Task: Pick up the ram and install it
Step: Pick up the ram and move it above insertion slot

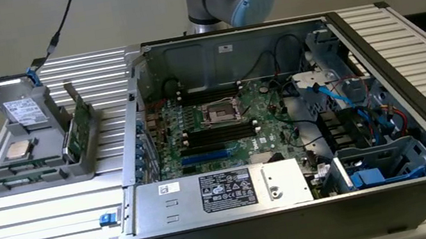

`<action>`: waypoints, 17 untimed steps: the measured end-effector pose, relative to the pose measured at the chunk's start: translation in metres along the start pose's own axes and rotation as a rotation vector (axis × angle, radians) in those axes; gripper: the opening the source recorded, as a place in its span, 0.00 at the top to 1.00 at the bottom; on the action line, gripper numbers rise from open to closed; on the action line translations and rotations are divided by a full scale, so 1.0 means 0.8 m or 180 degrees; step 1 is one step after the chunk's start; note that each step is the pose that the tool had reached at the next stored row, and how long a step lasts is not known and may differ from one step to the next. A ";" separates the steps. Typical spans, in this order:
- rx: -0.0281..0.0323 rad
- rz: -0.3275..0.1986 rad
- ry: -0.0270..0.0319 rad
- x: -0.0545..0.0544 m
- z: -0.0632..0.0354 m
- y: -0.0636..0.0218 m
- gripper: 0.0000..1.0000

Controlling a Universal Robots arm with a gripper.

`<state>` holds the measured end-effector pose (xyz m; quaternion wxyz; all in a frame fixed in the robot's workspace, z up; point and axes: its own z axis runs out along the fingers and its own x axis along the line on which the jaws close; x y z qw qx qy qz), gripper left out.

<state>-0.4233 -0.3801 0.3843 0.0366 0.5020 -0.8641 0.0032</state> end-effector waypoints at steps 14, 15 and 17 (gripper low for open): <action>0.0057 -0.0791 0.0021 0.000 0.007 0.000 0.89; 0.0061 -0.0847 0.0023 -0.001 0.008 0.000 0.89; 0.0068 -0.0965 0.0027 -0.001 0.009 0.000 0.89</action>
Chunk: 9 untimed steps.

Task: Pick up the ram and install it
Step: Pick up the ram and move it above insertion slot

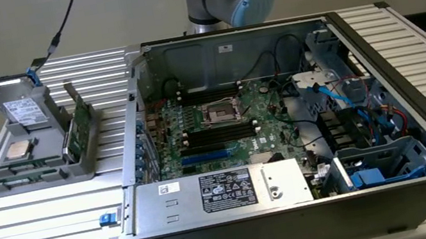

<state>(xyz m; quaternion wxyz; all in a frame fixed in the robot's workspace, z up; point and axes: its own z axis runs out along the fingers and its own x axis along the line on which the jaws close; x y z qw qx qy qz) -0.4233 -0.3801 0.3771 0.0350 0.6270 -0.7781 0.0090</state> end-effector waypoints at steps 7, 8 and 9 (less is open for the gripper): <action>0.0027 -0.0407 0.0012 0.000 0.004 0.000 0.89; 0.0031 -0.0463 0.0013 0.000 0.005 0.000 0.89; 0.0034 -0.0519 0.0014 0.000 0.006 0.000 0.89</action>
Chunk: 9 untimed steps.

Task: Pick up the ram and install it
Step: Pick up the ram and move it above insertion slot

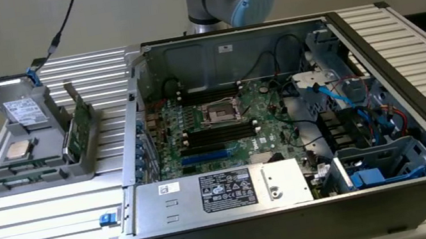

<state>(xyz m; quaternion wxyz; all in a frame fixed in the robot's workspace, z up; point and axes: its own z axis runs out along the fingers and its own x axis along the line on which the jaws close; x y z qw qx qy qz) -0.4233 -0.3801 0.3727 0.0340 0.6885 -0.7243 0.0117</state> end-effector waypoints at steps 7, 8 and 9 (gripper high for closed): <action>0.0023 -0.0381 -0.0025 0.000 0.003 0.001 0.89; 0.0026 -0.0426 -0.0031 0.000 0.003 0.001 0.89; 0.0028 -0.0447 -0.0034 0.000 0.003 0.001 0.89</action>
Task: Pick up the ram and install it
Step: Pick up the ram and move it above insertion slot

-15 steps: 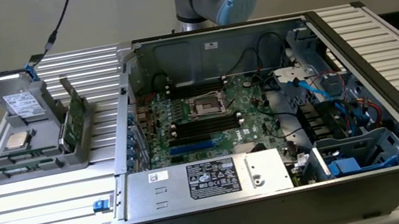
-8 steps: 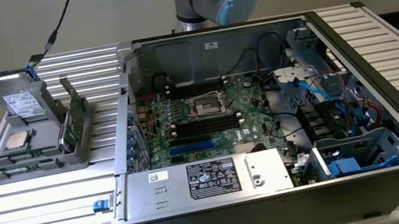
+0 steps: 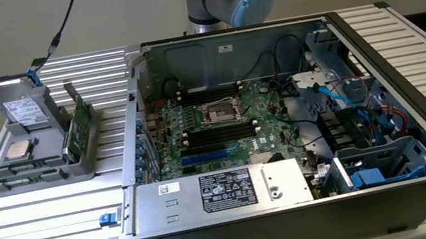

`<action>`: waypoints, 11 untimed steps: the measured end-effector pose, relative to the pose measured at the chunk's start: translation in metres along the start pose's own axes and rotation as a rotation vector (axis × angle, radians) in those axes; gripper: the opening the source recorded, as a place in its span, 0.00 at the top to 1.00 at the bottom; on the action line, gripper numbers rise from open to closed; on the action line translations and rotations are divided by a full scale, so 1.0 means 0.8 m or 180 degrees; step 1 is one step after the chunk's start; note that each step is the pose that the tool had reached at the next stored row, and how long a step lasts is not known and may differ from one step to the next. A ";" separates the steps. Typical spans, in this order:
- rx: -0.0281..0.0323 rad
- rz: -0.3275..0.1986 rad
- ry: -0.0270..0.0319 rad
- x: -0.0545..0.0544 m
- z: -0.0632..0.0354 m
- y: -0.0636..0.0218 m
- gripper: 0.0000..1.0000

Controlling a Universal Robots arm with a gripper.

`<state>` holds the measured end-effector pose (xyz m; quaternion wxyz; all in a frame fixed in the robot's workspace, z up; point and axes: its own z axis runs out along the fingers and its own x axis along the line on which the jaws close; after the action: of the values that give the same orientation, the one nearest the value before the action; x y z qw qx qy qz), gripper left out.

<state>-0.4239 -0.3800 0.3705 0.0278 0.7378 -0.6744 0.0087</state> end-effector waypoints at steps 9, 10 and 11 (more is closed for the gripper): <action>0.0000 -0.0010 0.0000 0.000 0.000 0.000 0.82; 0.0000 -0.0010 0.0000 0.000 0.000 0.000 0.82; 0.0000 -0.0010 0.0000 0.000 0.000 0.000 0.82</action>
<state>-0.4239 -0.3801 0.3705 0.0278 0.7389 -0.6732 0.0086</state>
